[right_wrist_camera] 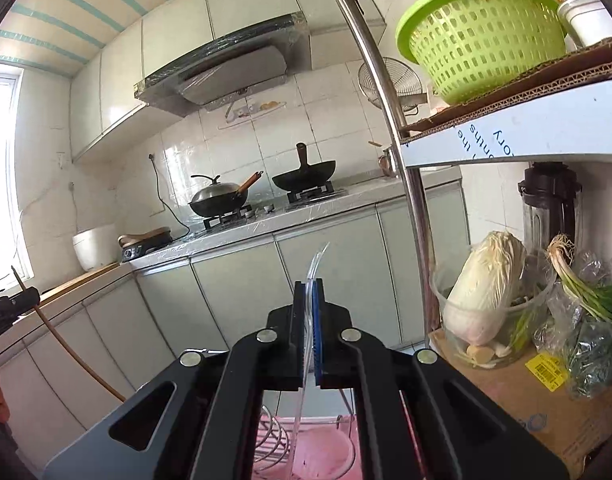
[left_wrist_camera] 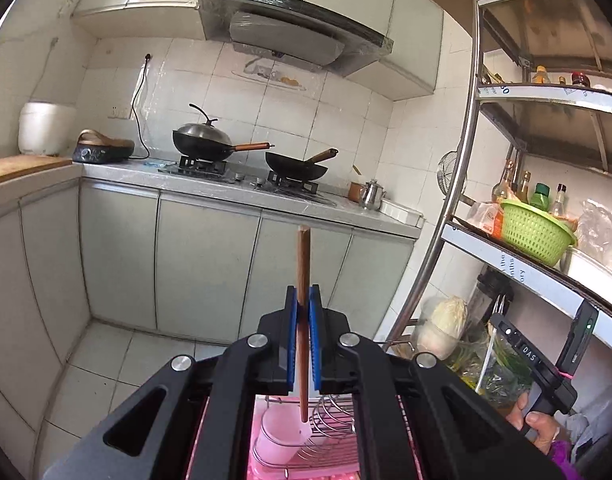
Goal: Organize utensils
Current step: 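Lower the fork into the pink cup and open the right tool while the left drops the chopstick in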
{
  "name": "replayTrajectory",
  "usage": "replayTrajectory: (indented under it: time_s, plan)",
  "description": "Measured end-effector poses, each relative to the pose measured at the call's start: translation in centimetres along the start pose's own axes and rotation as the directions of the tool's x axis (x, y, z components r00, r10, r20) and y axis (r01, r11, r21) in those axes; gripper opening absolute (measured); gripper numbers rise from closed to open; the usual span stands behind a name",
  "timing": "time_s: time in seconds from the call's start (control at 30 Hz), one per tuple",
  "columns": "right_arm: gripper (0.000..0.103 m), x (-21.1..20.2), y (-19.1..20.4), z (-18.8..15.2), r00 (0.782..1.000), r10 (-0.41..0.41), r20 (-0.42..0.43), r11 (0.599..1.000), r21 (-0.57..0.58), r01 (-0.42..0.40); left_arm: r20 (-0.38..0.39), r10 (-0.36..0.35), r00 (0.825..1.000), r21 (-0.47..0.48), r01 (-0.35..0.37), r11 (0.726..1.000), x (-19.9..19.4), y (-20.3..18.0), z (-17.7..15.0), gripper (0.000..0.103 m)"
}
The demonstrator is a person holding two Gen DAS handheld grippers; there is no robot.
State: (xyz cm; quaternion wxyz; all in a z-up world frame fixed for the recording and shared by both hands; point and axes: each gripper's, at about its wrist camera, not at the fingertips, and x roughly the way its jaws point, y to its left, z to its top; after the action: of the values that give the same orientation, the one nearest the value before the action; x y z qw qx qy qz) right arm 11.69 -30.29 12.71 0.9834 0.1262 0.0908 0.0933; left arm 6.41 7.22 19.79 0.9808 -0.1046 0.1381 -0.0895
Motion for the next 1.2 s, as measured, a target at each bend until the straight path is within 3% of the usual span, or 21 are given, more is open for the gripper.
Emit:
replayTrajectory:
  time_s: [0.17, 0.33, 0.67, 0.93, 1.0, 1.07, 1.17, 1.2]
  plan:
    - [0.004, 1.7, -0.2, 0.4, 0.997, -0.045, 0.067, 0.998, -0.038, 0.048, -0.086, 0.054, 0.995, 0.042, -0.05, 0.998, 3.4, 0.4, -1.6, 0.005]
    - [0.004, 3.7, -0.6, -0.6, 0.995, -0.058, 0.08, 0.996, -0.06, 0.063, -0.21, 0.047, 0.977, 0.023, -0.043, 0.999, 6.8, 1.7, -4.3, 0.005]
    - [0.004, 6.6, -1.5, -5.5, 0.993, -0.057, -0.106, 0.998, -0.023, 0.055, -0.407, 0.018, 0.913, -0.06, -0.046, 0.997, 12.4, 4.2, -7.5, 0.005]
    - [0.004, 6.9, -1.4, -7.6, 0.974, -0.045, -0.221, 0.999, -0.001, 0.045, -0.441, -0.015, 0.897, -0.118, -0.042, 0.992, 14.0, 5.0, -8.8, 0.006]
    - [0.004, 6.6, -1.3, -7.6, 0.972, -0.053, -0.231, 0.999, -0.006, 0.053, -0.448, -0.018, 0.894, -0.128, -0.044, 0.991, 14.3, 4.8, -9.0, 0.008]
    - [0.005, 6.8, -1.2, -7.7, 0.964, -0.045, -0.261, 0.999, 0.0, 0.047, -0.458, -0.017, 0.889, -0.133, -0.05, 0.99, 14.4, 4.8, -9.3, 0.017]
    - [0.018, 7.1, -1.6, -8.0, 0.949, -0.034, -0.314, 0.999, 0.026, 0.044, -0.454, -0.012, 0.891, -0.137, -0.056, 0.989, 14.0, 4.8, -9.6, 0.03]
    - [0.031, 7.1, -1.8, -8.1, 0.945, -0.029, -0.325, 0.998, 0.038, 0.043, -0.452, -0.012, 0.892, -0.138, -0.056, 0.989, 13.9, 4.9, -9.7, 0.032]
